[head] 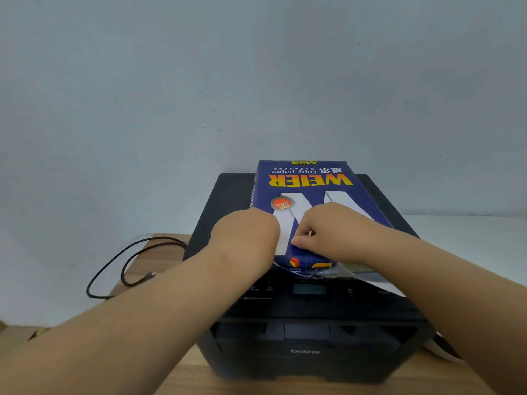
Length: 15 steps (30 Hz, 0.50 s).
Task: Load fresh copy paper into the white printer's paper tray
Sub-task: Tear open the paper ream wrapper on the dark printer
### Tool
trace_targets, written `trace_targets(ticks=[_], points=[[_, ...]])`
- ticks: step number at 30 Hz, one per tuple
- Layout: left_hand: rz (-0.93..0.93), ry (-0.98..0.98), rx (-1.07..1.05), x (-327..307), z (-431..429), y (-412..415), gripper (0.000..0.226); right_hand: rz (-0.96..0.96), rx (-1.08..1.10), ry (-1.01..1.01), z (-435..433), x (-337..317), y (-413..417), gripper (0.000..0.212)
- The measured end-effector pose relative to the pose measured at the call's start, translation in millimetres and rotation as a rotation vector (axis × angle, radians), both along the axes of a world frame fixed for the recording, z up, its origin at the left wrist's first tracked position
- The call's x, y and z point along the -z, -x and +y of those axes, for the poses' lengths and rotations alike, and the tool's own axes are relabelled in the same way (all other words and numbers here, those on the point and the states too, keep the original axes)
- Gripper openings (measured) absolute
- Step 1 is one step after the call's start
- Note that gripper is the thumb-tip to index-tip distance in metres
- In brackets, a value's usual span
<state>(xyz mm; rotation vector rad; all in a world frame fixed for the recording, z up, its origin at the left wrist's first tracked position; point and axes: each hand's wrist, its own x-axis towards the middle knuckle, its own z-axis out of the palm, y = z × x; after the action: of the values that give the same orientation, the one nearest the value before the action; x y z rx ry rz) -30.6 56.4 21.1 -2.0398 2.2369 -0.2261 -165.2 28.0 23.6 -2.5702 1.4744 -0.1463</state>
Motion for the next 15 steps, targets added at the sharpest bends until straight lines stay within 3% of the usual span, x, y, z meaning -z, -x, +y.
trace_targets(ticks=[4, 10, 15], points=[[0.007, 0.035, -0.012, 3.5, -1.5, 0.3, 0.008, 0.063, -0.036, 0.037, -0.9, 0.8, 1.3, 0.038], [0.484, 0.136, -0.178, 21.2, -5.2, -24.4, 0.040, 0.026, -0.029, 0.036, -0.9, 5.1, 3.6, 0.036], [0.353, 0.161, -0.095, 16.3, 1.7, -17.5, 0.017, 0.016, -0.043, 0.031, -2.3, 6.6, 4.2, 0.035]])
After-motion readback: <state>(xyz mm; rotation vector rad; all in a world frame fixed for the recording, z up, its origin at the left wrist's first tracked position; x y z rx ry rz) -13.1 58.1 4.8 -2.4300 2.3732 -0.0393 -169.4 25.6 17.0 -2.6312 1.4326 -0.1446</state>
